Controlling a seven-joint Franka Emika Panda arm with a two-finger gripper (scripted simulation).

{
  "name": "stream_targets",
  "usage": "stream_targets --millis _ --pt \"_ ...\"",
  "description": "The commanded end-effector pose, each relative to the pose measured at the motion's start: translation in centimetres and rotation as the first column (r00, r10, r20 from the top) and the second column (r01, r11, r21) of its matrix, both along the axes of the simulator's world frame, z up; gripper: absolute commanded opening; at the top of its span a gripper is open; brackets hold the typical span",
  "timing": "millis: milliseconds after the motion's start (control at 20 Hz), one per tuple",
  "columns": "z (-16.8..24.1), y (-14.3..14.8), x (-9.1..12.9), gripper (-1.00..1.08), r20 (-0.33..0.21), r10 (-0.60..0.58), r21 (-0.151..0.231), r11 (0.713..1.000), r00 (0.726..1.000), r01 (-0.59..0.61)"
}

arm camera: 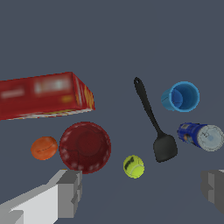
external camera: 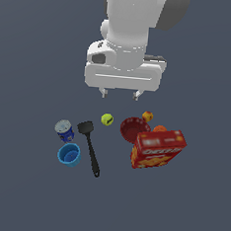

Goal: Pick up a designated object from a clutter of objects.

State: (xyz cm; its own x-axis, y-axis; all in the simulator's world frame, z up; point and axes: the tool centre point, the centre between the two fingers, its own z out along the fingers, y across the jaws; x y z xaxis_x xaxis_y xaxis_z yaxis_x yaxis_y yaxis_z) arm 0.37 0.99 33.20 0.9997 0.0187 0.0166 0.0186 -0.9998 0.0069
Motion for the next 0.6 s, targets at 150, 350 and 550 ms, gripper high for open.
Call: stream_targets --millis 150,350,550 --pt "0.4 -0.1 0.0 1.00 0.004 -0.002 -0.005 1.000 1.000 0.002" --pt "1.7 -0.4 0.1 1.00 0.017 -0.007 -0.020 1.000 1.000 0.008" --pt "1.8 -0.4 0.1 1.00 0.018 -0.008 -0.021 1.000 1.000 0.008"
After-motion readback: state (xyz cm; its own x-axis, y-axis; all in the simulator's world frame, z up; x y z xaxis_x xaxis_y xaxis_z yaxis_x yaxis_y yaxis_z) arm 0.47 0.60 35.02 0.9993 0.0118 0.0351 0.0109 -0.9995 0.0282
